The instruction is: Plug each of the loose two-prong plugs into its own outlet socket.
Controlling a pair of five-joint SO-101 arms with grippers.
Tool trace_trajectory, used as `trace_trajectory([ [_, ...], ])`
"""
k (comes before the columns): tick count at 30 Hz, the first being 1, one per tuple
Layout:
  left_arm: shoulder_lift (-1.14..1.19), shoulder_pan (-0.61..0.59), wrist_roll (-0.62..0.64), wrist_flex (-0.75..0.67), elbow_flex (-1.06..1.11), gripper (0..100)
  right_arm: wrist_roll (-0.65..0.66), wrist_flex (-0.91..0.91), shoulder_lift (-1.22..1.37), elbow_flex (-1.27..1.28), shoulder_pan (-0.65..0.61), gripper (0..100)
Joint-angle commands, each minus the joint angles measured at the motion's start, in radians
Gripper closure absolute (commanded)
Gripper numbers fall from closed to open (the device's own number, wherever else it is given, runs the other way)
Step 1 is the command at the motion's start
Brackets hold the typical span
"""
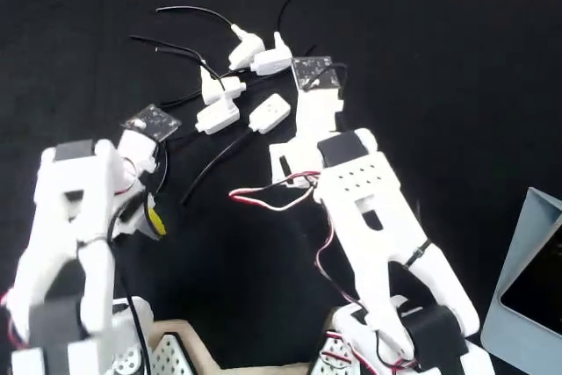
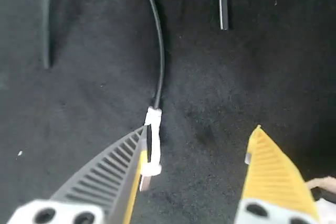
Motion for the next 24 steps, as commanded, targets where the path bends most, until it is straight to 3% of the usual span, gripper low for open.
trace_trajectory([
  [1, 0.181, -0.041, -0.009, -0.014, -0.171, 71, -0.002, -0.014, -0.035, -0.004, 0.012, 84.2],
  [6, 0.385, -0.061, -0.009, -0.014, -0.300, 81, -0.002, -0.014, -0.035, -0.004, 0.012, 84.2],
  [13, 0.640, 0.027, -0.003, 0.003, -0.374, 96, -0.002, -0.008, -0.035, -0.002, 0.018, 84.2],
  [19, 0.621, 0.099, 0.021, 0.229, -0.479, 97, 0.063, -0.008, -0.036, -0.005, 0.075, 84.3],
  [24, 0.476, 0.137, 0.157, 0.259, -0.532, 97, 0.077, -0.005, -0.093, 0.001, 0.095, 84.3],
])
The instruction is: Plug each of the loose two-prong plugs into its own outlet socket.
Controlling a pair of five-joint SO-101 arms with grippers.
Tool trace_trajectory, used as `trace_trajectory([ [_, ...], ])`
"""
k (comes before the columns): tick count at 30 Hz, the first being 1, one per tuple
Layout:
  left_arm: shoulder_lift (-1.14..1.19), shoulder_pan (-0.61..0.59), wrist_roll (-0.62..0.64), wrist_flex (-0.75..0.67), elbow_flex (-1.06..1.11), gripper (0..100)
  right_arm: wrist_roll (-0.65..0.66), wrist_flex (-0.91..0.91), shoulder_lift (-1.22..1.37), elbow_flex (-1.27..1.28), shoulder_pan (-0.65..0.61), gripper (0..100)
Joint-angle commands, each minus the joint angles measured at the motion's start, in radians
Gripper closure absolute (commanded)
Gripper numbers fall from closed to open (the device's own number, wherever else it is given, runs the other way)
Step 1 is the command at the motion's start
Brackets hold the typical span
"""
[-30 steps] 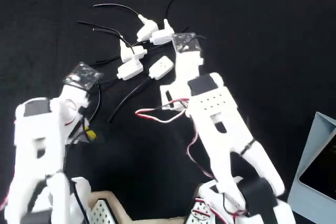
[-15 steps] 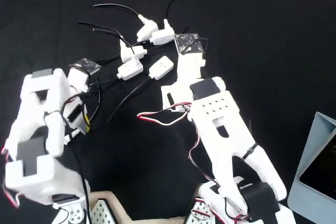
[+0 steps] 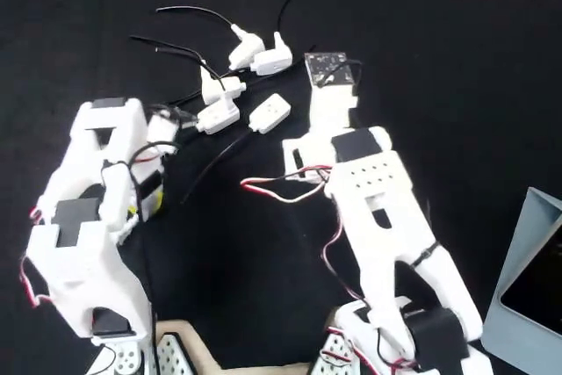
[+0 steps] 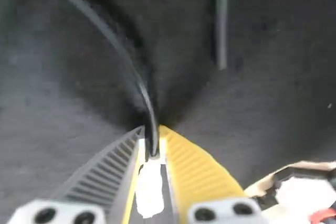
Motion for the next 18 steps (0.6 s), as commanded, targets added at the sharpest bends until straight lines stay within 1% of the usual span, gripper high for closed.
trace_trajectory([
  [1, -0.169, 0.056, 0.115, 0.035, -0.062, 97, 0.018, 0.006, -0.082, 0.005, 0.015, 84.3],
  [4, -0.275, 0.124, 0.209, 0.035, -0.064, 97, 0.018, 0.015, -0.137, 0.028, 0.035, 84.3],
  [7, -0.351, 0.216, 0.311, 0.028, -0.070, 97, 0.018, 0.012, -0.185, 0.047, 0.075, 84.3],
  [11, -0.379, 0.331, 0.443, 0.028, -0.145, 97, 0.018, 0.012, -0.205, 0.050, 0.120, 84.3],
  [14, -0.379, 0.371, 0.546, 0.008, -0.234, 97, 0.018, 0.009, -0.203, 0.050, 0.132, 84.3],
  [16, -0.379, 0.374, 0.603, -0.009, -0.282, 97, 0.041, 0.009, -0.203, 0.050, 0.140, 84.3],
  [17, -0.379, 0.374, 0.629, -0.008, -0.306, 94, 0.055, 0.009, -0.203, 0.050, 0.140, 84.3],
  [18, -0.381, 0.374, 0.654, -0.005, -0.321, 90, 0.064, 0.009, -0.203, 0.050, 0.141, 84.3],
])
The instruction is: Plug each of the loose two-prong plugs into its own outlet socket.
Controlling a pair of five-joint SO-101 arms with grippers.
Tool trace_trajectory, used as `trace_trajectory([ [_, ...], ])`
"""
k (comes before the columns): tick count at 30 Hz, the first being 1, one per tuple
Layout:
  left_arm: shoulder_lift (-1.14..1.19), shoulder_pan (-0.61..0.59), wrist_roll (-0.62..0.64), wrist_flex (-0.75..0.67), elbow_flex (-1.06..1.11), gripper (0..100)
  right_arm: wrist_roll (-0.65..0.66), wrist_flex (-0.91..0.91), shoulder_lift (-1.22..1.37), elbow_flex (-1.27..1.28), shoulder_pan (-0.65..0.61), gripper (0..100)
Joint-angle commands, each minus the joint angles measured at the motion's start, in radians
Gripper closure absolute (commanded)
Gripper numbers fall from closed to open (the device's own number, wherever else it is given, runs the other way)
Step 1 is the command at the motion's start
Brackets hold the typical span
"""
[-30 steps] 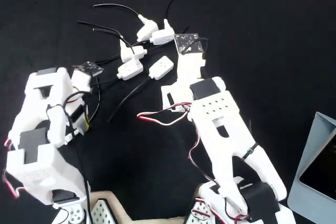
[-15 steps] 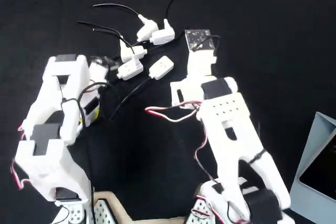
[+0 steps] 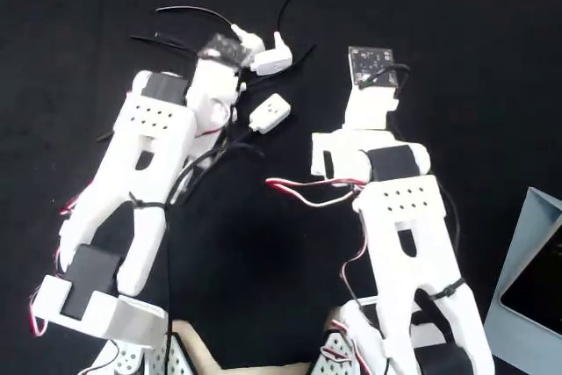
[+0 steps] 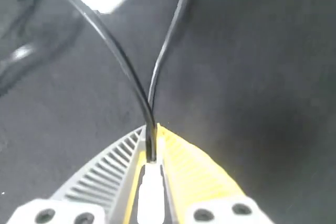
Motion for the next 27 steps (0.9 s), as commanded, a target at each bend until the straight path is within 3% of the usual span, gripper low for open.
trace_trajectory([
  [1, -0.054, 0.012, 0.129, 0.002, -0.140, 84, 0.031, -0.002, -0.028, -0.008, 0.014, 84.3],
  [3, -0.055, 0.005, 0.190, 0.032, -0.174, 73, 0.029, -0.002, -0.028, -0.008, 0.014, 84.1],
  [5, -0.060, -0.004, 0.249, 0.048, -0.199, 69, 0.029, -0.002, -0.028, -0.008, 0.014, 84.0],
  [10, -0.060, -0.050, 0.247, 0.055, -0.222, 69, 0.029, -0.002, -0.028, -0.005, 0.009, 84.0],
  [16, -0.063, -0.223, 0.245, 0.126, -0.222, 69, 0.023, -0.005, -0.027, 0.025, -0.043, 84.0],
  [22, -0.063, -0.401, 0.149, 0.167, -0.194, 69, -0.080, -0.120, 0.004, 0.084, -0.247, 84.2],
  [27, -0.063, -0.510, 0.130, 0.161, -0.134, 69, -0.173, -0.224, 0.174, 0.031, -0.359, 84.2],
])
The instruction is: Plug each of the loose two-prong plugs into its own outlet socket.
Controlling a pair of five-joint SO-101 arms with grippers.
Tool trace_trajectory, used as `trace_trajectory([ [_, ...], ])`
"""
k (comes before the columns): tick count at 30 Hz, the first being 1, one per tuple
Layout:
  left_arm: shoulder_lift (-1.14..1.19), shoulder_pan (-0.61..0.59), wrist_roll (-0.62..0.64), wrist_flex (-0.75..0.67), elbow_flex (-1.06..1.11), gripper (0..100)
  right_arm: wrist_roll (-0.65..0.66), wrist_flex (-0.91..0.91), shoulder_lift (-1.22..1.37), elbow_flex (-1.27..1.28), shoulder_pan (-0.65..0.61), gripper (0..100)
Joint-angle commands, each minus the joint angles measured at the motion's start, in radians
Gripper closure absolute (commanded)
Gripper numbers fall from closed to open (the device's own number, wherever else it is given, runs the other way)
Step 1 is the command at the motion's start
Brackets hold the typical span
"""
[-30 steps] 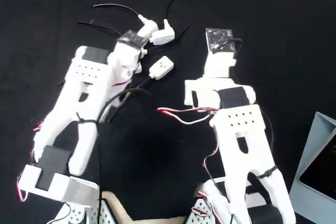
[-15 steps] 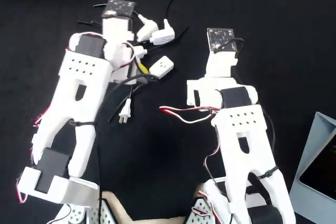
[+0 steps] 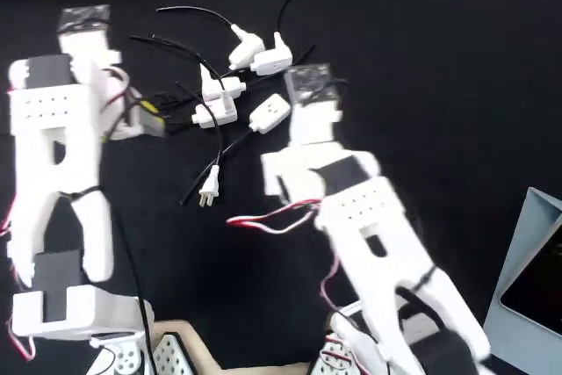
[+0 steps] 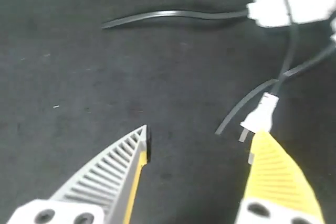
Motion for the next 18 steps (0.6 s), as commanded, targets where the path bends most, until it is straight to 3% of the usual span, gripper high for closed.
trace_trajectory([
  [1, -0.046, -0.087, -0.035, -0.012, 0.048, 69, -0.075, -0.061, 0.113, -0.085, -0.077, 84.2],
  [11, -0.252, -0.197, -0.075, -0.295, 0.441, 69, -0.212, -0.064, 0.440, -0.381, -0.227, 84.2],
  [18, -0.417, -0.226, -0.068, -0.440, 0.736, 69, -0.261, -0.060, 0.628, -0.510, -0.239, 84.3],
])
